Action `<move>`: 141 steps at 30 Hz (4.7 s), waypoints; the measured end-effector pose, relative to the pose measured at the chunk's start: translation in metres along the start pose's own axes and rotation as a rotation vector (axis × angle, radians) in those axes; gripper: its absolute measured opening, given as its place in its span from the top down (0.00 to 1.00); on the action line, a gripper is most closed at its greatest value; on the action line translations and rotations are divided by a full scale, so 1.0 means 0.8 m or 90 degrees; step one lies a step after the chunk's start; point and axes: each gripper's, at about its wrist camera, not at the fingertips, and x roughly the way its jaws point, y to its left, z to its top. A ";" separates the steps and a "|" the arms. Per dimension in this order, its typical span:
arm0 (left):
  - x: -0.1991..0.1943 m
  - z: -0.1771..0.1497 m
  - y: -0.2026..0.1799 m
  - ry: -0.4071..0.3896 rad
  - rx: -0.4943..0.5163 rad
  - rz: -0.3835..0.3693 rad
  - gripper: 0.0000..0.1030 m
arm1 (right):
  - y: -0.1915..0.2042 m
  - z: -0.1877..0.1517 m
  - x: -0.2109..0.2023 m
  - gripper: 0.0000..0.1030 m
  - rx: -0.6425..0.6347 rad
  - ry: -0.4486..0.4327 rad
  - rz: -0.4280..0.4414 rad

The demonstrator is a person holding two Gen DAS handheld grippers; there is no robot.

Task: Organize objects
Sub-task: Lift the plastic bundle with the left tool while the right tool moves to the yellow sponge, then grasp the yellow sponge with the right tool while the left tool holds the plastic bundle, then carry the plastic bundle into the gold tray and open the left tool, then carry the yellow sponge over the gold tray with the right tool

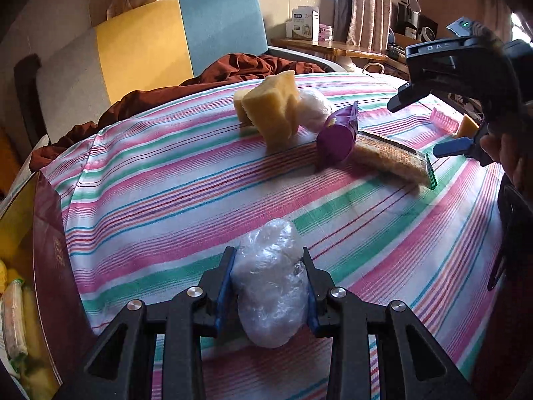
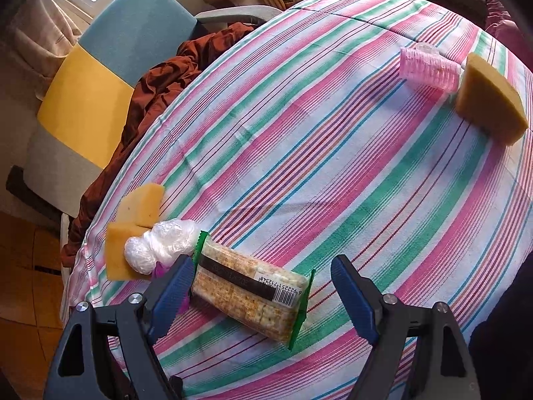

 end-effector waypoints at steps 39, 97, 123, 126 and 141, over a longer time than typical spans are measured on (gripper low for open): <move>0.001 -0.010 0.020 -0.027 -0.034 -0.050 0.64 | 0.230 -0.068 0.044 0.10 -0.640 -0.034 -0.088; -0.010 -0.007 0.017 -0.001 -0.020 -0.041 0.66 | 0.131 -0.115 0.021 0.45 -0.421 0.047 -0.024; -0.071 -0.007 0.402 0.059 -0.420 0.128 0.65 | 0.135 -0.119 0.019 0.45 -0.442 0.044 -0.035; -0.060 -0.011 0.421 0.073 -0.443 0.140 0.65 | 0.136 -0.120 0.020 0.45 -0.445 0.045 -0.035; -0.101 -0.011 0.401 0.018 -0.394 0.184 0.45 | 0.137 -0.123 0.022 0.44 -0.452 0.050 -0.040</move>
